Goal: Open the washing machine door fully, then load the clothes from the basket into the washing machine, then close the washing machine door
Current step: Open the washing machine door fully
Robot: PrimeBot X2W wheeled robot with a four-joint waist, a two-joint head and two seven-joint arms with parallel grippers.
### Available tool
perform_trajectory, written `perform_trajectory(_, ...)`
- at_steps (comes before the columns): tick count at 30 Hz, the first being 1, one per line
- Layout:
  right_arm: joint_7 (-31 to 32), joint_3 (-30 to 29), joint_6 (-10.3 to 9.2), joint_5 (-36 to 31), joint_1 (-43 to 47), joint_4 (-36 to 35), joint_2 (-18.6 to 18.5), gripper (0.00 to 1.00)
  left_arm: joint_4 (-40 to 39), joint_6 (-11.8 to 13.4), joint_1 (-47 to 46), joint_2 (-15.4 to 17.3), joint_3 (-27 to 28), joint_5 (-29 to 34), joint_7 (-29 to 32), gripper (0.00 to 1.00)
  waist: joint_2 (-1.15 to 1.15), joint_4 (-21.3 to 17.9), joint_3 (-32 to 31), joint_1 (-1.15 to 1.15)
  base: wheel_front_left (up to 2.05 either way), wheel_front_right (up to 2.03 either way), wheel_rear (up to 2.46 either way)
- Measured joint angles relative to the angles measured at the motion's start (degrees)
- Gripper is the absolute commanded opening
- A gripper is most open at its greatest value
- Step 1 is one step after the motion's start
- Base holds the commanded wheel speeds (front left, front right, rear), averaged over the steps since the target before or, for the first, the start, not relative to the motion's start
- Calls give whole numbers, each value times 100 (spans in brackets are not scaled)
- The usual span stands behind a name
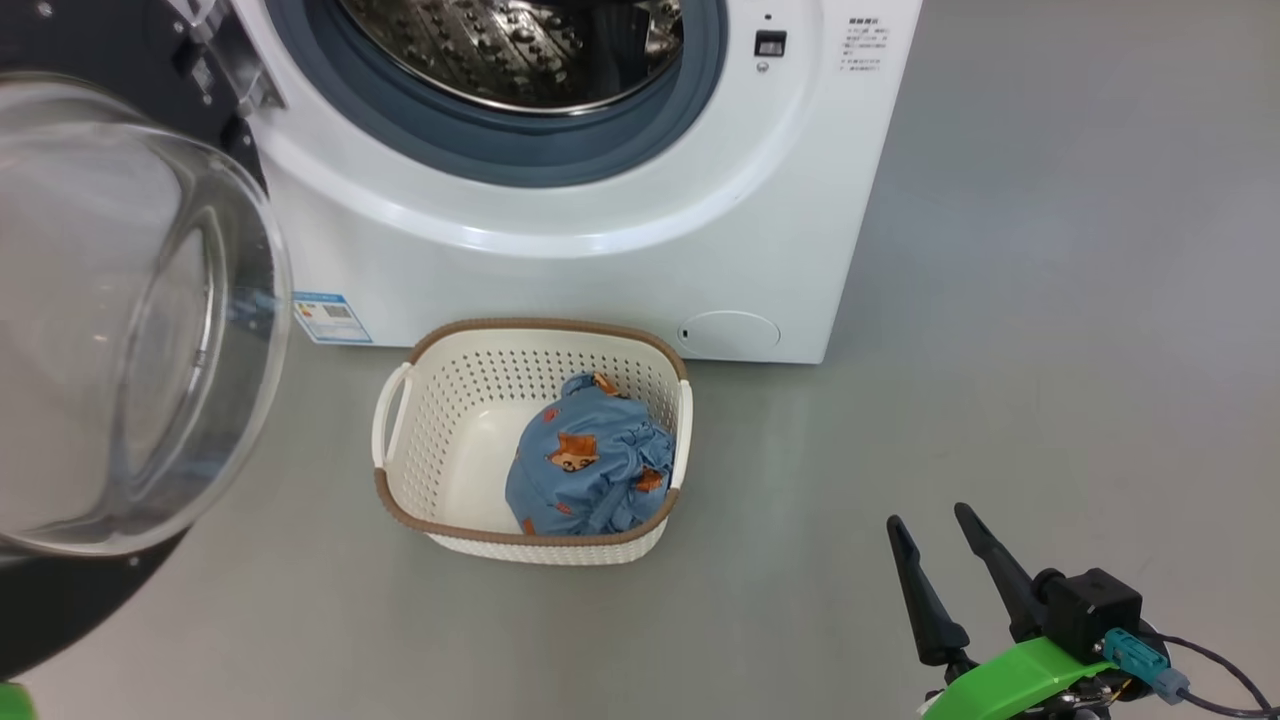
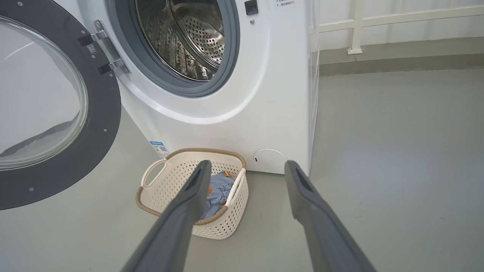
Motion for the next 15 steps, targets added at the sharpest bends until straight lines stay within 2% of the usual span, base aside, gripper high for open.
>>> perform_trajectory(7, 0, -33, 0, -53, -79, -7, -1, 100, 623, -130, -421, 246, 315, -23, -26, 0, 0, -34, 174, 0, 0, 0, 0)
perform_trajectory(15, 0, -76, 0, -200, -195, -22, -3, 100, 832, -331, -713, 289, 639, 218, -29, 0, 0, -51, 357, 0, 0, 0, 0)
